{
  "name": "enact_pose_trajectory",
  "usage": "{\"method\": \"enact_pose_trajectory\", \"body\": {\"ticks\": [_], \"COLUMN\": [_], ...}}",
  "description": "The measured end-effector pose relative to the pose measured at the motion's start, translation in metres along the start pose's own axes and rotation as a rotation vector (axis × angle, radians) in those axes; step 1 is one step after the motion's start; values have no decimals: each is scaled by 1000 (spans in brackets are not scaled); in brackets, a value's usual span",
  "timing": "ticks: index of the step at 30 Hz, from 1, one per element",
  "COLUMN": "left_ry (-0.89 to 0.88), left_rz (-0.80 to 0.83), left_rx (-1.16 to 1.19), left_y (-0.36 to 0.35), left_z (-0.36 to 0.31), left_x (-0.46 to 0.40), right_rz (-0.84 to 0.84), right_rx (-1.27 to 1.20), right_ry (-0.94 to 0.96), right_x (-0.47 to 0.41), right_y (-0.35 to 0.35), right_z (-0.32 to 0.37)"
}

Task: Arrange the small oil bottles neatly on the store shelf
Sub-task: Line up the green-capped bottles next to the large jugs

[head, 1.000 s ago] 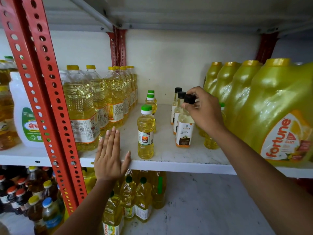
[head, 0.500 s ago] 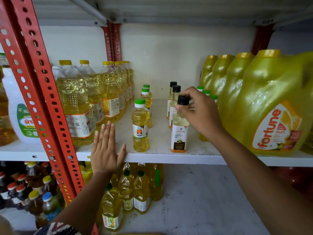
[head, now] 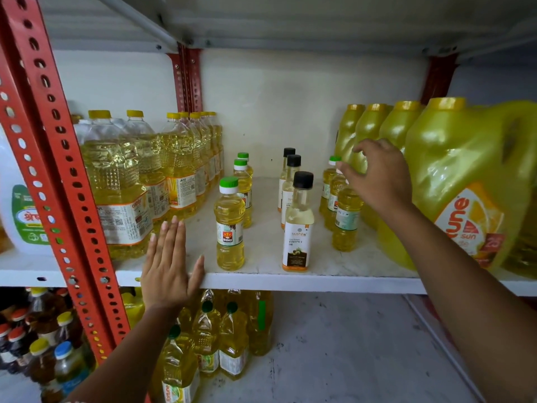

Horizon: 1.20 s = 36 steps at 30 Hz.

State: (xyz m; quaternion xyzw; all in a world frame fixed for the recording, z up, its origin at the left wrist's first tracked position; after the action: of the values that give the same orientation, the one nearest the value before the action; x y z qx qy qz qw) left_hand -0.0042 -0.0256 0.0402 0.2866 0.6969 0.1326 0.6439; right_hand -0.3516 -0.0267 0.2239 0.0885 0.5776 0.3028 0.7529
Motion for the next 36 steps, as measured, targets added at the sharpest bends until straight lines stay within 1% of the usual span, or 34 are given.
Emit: {"method": "enact_pose_trajectory", "body": {"ticks": [2,4,11,17,21,25,30,36], "left_ry": [-2,-4,-12,-6,0,-7,-8,-2], "left_rz": [0,-2,-8,-8,-6,0,-2,11], "left_rx": [-1,-1,-11,5,-5,-9,-13,-4], "left_y": [0,0,0,1,0,0,1,1], "left_z": [0,0,0,-1,0,-1,-1,-1], "left_x": [-1,-2,-2,-2,-1,-1,-2,-2], "right_rz": [71,154,295,298,305,212,197,191], "right_rx": [113,154,35,85,-49,-22,-198,-209], "right_ry": [-23,-45,-91,-78,-156,-152,-212,-216], "right_x": [-6,-9,-17,-11,-7,5,11,15], "right_y": [-7,-15,-18,-21,-23,-23,-19,-18], "right_z": [-10,-17,-21,-23,-26,-32,-31,-30]}}
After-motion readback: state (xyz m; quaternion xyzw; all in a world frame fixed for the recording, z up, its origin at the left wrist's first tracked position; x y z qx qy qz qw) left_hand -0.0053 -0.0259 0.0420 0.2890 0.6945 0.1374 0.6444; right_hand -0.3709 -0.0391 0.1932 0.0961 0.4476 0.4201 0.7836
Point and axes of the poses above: each hand's wrist, its own x-axis away from the middle knuckle, its own y-axis out of the back of the hand, z = x × y, the point moved 5 cm from there along -x, towards the middle knuckle, and after that the axes turned 3 degrees about -z, right-handed, at the moved point
